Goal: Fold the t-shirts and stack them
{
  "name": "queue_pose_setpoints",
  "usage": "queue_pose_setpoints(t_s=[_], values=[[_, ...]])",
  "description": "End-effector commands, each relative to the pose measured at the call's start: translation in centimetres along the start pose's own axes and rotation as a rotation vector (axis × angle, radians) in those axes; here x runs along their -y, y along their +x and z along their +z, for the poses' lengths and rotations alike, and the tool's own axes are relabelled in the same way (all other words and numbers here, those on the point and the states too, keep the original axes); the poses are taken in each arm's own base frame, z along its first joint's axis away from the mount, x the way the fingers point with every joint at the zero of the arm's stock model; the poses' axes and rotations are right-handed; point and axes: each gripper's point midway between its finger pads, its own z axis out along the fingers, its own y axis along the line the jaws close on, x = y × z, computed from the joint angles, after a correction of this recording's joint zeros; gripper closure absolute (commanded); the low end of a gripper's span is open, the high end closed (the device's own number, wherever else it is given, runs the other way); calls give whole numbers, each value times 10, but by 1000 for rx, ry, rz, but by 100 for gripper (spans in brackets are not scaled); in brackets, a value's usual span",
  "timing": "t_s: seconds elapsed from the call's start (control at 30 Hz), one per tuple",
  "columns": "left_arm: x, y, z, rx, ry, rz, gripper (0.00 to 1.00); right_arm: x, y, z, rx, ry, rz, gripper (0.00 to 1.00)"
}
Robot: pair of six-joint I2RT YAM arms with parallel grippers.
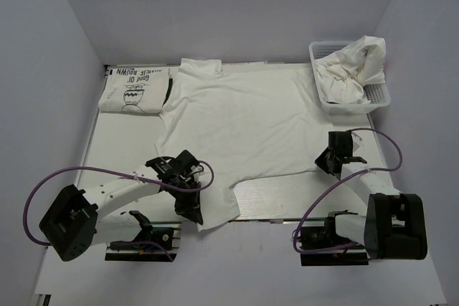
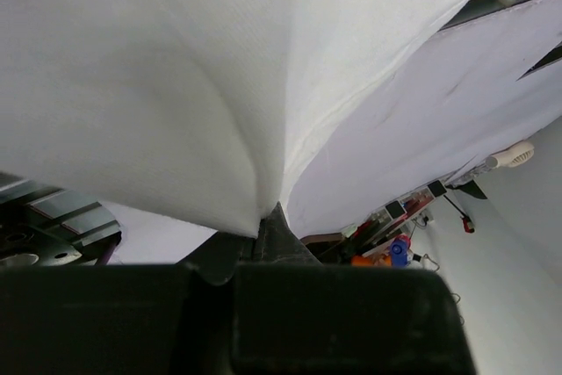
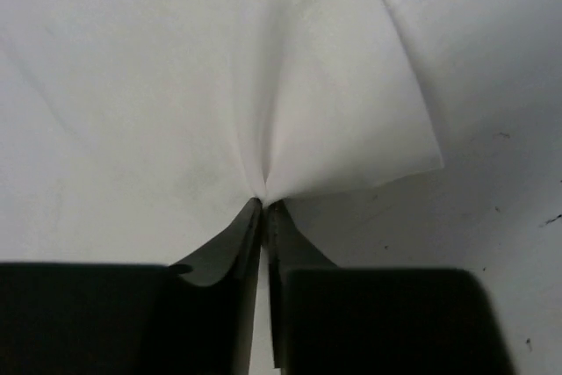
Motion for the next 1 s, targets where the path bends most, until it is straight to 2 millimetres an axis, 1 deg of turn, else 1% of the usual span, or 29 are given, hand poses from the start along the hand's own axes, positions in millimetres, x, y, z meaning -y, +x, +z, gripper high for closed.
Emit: queue_pose_setpoints(t_s=[0.0,0.03,0.07,0.1,0.13,0.2,0.23,0.27,0.33,0.4,0.43,0.53,0.57,0.6,0.63,0.67,0.7,0.73,0.77,0.8,0.83,0.87,0.9,0.93,0.97], values=[[8,2,-10,8,32,19,100,18,18,-4,-42,47,13,95],[8,3,-12,11,35,21,100,29,28,-10,-65,84,20,100],[5,5,-10,5,29,17,100,30,25,-15,-45,82,23,100],[2,8,-10,1,24,13,100,34,29,-19,-42,81,21,100],[2,8,-10,0,24,13,100,44,39,-24,-75,116,17,100],[-1,14,-12,-19,20,12,100,45,40,-32,-67,102,29,100],[-1,16,-13,-31,21,16,100,49,50,-35,-103,112,29,100],[-1,16,-13,-31,21,17,100,37,59,-40,-141,29,31,100],[2,18,-14,-35,39,22,100,35,64,-43,-161,10,48,100],[7,14,-17,-13,60,49,100,34,62,-43,-151,5,46,100],[11,10,-20,6,63,67,100,29,57,-44,-137,-10,47,100],[38,-19,-29,98,114,124,100,18,45,-44,-116,-39,25,100],[46,-24,-30,112,141,142,100,7,30,-46,-82,-70,20,100],[62,-36,-32,154,197,184,100,8,28,-45,-85,-57,-5,100],[74,-43,-36,174,228,207,100,1,22,-46,-83,-66,-18,100],[79,-49,-36,182,236,214,100,-4,16,-48,-73,-77,-38,100],[86,-57,-40,207,254,222,100,-10,10,-49,-65,-90,-56,100],[97,-66,-47,246,269,241,100,-8,13,-45,-88,-73,-72,100],[96,-79,-50,294,241,224,100,-14,6,-47,-80,-87,-78,100],[99,-86,-55,329,233,228,100,-19,3,-47,-80,-90,-87,100],[102,-100,-66,379,224,212,100,-22,1,-46,-80,-94,-101,100],[99,-115,-73,452,186,196,100,-24,-1,-45,-77,-96,-104,100],[100,-125,-81,500,173,189,100,-32,-10,-46,-56,-111,-104,100],[104,-137,-93,550,158,166,100,-34,-13,-45,-49,-113,-109,100],[97,-155,-105,640,111,124,100,-39,-19,-45,-39,-115,-109,100]])
